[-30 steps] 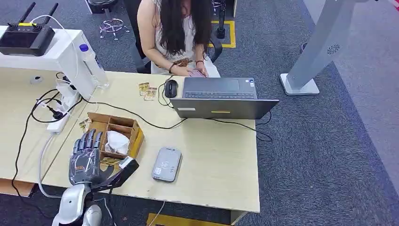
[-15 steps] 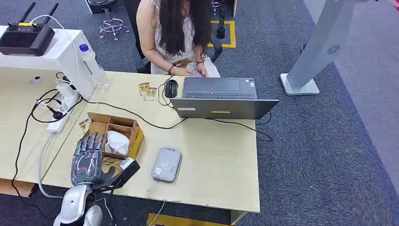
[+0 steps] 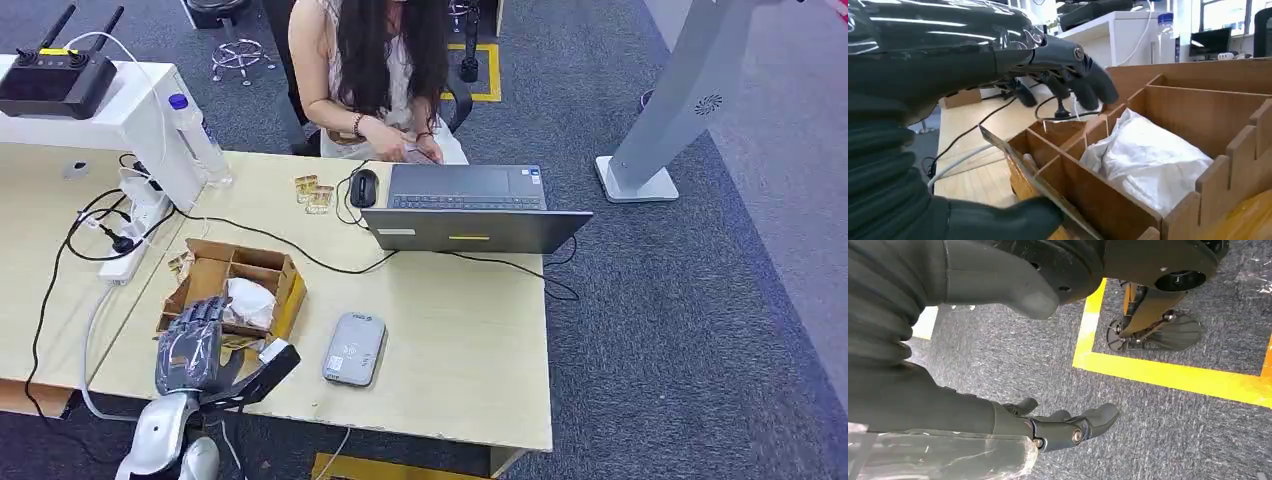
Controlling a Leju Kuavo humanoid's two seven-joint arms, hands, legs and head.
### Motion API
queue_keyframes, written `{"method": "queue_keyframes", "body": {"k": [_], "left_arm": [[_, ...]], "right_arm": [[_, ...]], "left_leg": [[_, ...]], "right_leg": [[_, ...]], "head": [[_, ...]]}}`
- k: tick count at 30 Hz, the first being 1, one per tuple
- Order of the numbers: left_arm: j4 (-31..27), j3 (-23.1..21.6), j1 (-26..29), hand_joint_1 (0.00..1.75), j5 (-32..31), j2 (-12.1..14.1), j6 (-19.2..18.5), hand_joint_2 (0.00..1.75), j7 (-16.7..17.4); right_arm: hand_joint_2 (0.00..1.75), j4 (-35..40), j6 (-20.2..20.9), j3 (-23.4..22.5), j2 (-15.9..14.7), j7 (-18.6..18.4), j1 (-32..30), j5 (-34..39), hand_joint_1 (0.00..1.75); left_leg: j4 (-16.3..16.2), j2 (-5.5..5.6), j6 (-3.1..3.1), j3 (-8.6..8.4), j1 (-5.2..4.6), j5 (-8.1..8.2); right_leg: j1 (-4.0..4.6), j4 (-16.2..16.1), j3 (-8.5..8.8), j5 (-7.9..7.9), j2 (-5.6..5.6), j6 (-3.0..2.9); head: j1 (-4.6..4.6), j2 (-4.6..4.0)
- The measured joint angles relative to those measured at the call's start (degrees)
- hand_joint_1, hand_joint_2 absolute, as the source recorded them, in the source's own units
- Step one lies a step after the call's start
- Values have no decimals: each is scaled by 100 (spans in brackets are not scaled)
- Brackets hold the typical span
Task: Pass the card to the sensor for recognition and then transmit it.
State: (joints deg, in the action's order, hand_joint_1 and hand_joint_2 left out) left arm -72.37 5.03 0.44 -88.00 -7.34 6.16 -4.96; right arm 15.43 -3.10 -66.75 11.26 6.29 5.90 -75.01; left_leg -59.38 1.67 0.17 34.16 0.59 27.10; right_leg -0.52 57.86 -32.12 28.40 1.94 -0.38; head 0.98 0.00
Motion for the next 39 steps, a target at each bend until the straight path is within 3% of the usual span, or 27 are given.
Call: {"method": "queue_keyframes", "body": {"k": [20, 23, 33, 39], "left_arm": [[52, 83, -7, 175, 17, 39, -50, 175, -105], [52, 83, -6, 175, 2, 42, -55, 175, 20], [15, 85, -6, 175, -4, 26, 155, 175, 63], [-284, 87, 13, 175, -4, -18, 136, 175, -72]], "right_arm": [[175, 2, 35, 0, 0, -2, 0, -17, 0], [175, 2, 35, 0, 0, -7, 0, -17, 0], [175, 2, 11, 0, 0, -22, 0, -24, 0], [175, 2, 9, 0, 0, -22, 0, -24, 0]], "left_leg": [[0, 0, 0, 0, 0, 0], [0, -1, 0, -1, 0, 0], [0, -1, 0, -1, 0, 0], [0, 0, 0, 0, 0, 0]], "right_leg": [[0, 0, 0, 0, 0, 0], [0, 0, 0, 0, 1, 0], [0, 1, 0, 0, 1, 0], [0, 0, 0, 0, 0, 0]], "head": [[0, 0], [0, 0], [0, 0], [-2, 0]]}}
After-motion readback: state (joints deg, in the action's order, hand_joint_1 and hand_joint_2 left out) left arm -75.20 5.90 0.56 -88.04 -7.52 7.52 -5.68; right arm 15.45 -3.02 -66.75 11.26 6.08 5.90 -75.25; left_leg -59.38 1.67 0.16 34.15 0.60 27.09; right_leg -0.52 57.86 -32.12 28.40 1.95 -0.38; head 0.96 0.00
